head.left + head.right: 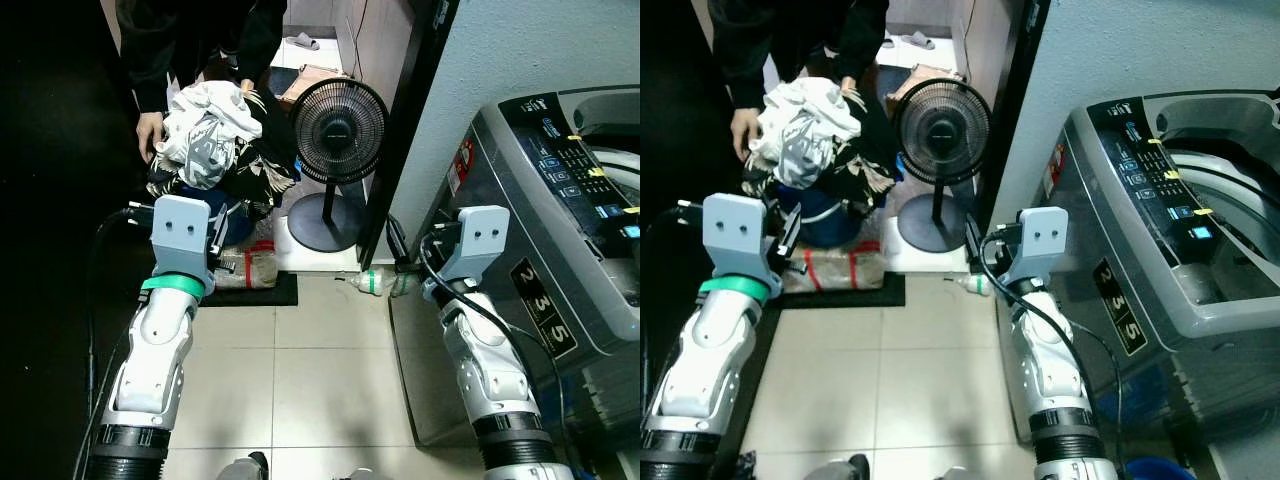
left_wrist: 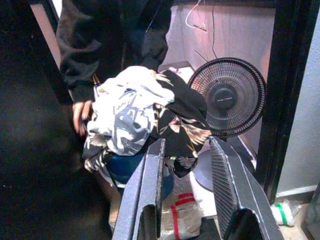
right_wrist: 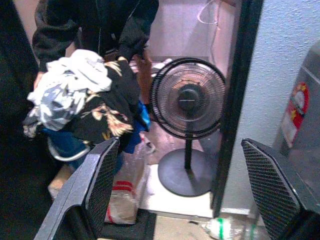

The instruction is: Clothes washing

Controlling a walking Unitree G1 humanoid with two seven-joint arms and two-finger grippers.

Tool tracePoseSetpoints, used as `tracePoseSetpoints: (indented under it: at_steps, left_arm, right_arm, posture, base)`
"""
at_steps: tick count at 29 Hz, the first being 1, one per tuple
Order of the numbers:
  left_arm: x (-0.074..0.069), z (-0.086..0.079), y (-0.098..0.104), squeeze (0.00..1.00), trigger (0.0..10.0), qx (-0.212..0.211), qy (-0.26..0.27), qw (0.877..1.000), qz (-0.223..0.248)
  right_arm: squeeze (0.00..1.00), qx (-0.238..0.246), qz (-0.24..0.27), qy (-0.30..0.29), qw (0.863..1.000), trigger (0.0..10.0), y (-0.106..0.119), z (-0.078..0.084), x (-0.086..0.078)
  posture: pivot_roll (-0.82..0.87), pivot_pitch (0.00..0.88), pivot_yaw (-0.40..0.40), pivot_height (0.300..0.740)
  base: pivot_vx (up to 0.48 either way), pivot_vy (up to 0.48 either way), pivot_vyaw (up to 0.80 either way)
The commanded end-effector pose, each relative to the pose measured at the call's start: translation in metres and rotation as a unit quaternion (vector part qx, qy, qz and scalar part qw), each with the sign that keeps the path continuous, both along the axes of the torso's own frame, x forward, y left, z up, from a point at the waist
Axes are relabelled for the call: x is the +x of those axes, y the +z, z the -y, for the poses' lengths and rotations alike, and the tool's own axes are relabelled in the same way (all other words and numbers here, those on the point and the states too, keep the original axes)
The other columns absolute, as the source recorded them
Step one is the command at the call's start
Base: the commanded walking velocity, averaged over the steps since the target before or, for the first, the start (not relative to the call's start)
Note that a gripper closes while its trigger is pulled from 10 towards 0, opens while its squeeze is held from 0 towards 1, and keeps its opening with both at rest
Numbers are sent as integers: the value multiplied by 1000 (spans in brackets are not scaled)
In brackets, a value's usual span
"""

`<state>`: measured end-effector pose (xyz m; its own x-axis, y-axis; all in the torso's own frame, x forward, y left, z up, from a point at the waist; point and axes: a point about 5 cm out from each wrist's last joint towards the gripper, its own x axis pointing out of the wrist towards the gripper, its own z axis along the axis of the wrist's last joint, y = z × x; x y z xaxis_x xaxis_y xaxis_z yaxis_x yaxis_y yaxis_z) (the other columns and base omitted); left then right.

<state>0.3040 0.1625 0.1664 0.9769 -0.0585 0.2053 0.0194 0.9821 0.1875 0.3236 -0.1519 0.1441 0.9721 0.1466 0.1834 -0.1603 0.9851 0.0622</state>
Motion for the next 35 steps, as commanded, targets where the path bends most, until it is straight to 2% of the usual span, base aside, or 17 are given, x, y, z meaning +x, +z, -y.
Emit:
tracePoseSetpoints:
  at_steps: [1,9,35]
  left_arm:
    - [-3,2,-1,0,10000,4,-1,1000,-3]
    - [-4,4,-3,0,10000,5,1,1000,-8]
    - [-1,7,-7,0,10000,-6,6,1000,-19]
  right_arm:
    - [0,-15,-16,-9,1000,10000,-7,2,-2]
    - [0,-40,-29,-18,999,10000,-9,0,-3]
    - [0,-16,-47,-29,998,10000,-13,6,-2]
  posture:
    - [-27,0,-1,740]
    - [-28,0,-4,740]
    - [-35,0,-8,740]
  base:
    - [472,0,0]
    - [472,0,687]
    - [472,0,0]
